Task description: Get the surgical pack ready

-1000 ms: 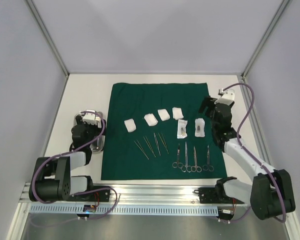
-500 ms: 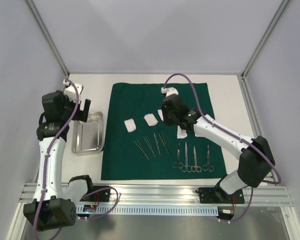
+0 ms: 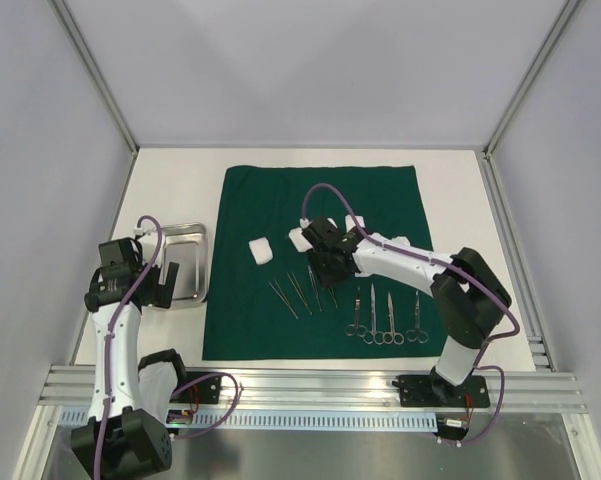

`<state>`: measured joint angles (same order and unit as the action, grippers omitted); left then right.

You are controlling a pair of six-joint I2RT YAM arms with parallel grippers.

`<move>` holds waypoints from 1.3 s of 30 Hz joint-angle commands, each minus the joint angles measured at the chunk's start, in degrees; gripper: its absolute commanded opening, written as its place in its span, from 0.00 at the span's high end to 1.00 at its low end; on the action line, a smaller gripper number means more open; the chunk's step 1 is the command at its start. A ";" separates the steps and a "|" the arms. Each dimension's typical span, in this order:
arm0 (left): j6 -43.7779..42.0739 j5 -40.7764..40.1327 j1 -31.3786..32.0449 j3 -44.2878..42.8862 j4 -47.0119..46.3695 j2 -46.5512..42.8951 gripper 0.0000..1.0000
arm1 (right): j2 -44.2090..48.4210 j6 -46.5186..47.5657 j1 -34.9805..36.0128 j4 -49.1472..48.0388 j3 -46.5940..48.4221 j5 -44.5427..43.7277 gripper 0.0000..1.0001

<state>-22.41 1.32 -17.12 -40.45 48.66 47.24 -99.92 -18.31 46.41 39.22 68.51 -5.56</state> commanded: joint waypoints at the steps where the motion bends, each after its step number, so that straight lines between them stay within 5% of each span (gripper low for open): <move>1: 2.11 -3.60 -0.37 -0.34 -2.17 -1.89 0.01 | -0.97 -1.38 -0.09 -0.29 -0.48 -0.06 0.63; 13: 1.41 -1.76 -0.37 -0.33 -1.73 -2.07 0.01 | -4.50 -2.26 -0.10 -1.78 -1.19 -4.19 0.71; 20: 1.41 -1.59 -0.37 -0.51 -1.73 -2.07 0.00 | -2.13 -3.49 -0.18 -2.13 -1.36 -5.16 0.99; 32: 0.97 -1.59 -0.37 -0.95 -1.64 -2.16 0.00 | 7.37 -12.96 2.18 -8.00 3.45 -8.94 0.99; 39: 3.94 2.18 -0.37 -11.05 0.04 -3.30 0.00 | -2.63 -24.82 7.72 -21.29 18.65 -3.50 0.99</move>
<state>-21.78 1.32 -17.15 -45.60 49.98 45.69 -98.10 -34.92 51.57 28.82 78.85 -12.03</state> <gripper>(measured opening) 0.997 0.014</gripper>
